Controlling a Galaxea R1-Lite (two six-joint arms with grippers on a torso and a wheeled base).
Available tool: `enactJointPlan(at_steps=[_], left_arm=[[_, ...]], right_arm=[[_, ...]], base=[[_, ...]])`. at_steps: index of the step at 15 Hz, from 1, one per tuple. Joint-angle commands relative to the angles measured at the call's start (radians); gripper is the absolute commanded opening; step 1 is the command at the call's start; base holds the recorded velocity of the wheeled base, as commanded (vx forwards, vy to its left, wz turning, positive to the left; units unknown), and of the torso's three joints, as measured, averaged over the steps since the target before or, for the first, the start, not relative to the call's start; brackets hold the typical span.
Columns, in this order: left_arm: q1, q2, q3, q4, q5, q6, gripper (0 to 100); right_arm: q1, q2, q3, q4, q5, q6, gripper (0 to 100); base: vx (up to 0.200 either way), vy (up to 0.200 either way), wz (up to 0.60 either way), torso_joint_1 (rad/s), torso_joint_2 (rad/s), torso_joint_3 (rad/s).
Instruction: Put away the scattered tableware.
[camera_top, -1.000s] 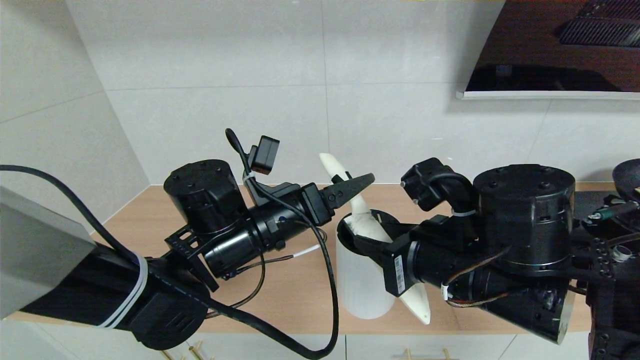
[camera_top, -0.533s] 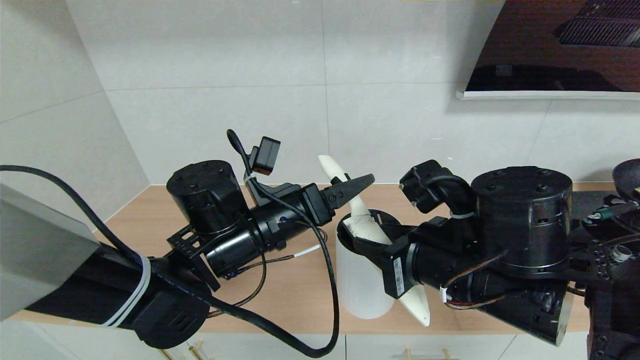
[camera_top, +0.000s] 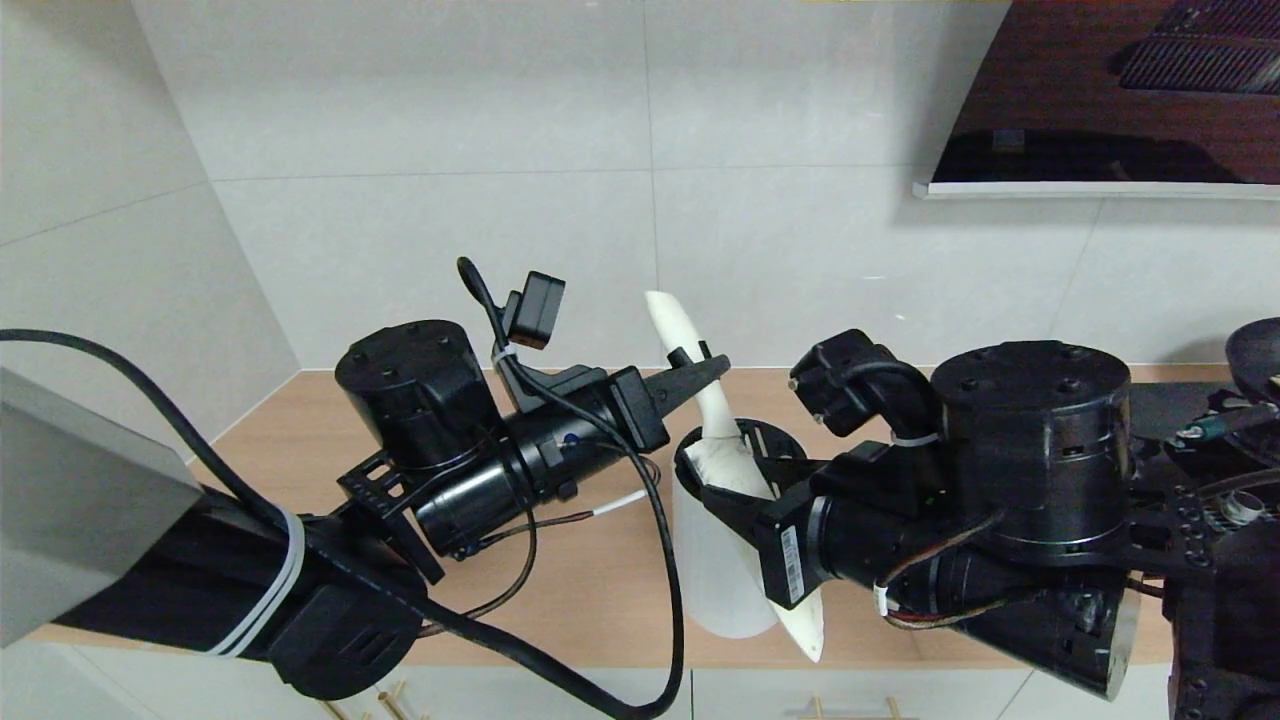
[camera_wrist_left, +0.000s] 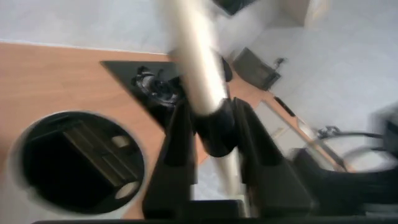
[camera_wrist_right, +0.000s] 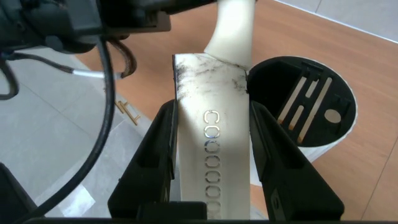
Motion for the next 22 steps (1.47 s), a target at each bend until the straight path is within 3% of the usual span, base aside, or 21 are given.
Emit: enactJointPlan(at_steps=[1,9,10,15,19,20,22], left_arm=[[0.004,-0.002,0.001,0.004,0.002,0.001,0],[0.01,-0.008,-0.001,-0.016,0.002,-0.001,0],[0.01,-0.01,-0.001,-0.016,0.003,-0.001,0],[0.021,-0.06,-0.019,-0.05,0.009,-0.001,0],[0.075,-0.071,-0.209,-0.049,0.008,0.011,0],[0.093,-0.066,-0.243,-0.047,0.006,0.039,0],[0.128,-0.051,-0.258,-0.046,0.005,0.159,0]], right_arm=[[0.001,-0.002,-0.002,-0.005,0.0,0.001,0],[-0.017,-0.004,-0.019,-0.007,-0.006,0.022,0],[-0.021,-0.004,-0.028,-0.007,-0.006,0.053,100],[-0.054,-0.085,-0.025,-0.002,-0.006,0.054,100],[-0.131,-0.188,-0.028,0.004,-0.006,0.031,100],[-0.132,-0.197,-0.028,0.004,-0.006,0.025,100],[-0.134,-0.199,-0.025,0.004,-0.006,0.013,100]], base=[[0.0,0.0,0.0,0.0,0.0,0.0],[0.0,0.0,0.0,0.0,0.0,0.0],[0.0,0.0,0.0,0.0,0.0,0.0],[0.0,0.0,0.0,0.0,0.0,0.0],[0.0,0.0,0.0,0.0,0.0,0.0],[0.0,0.0,0.0,0.0,0.0,0.0],[0.0,0.0,0.0,0.0,0.0,0.0]])
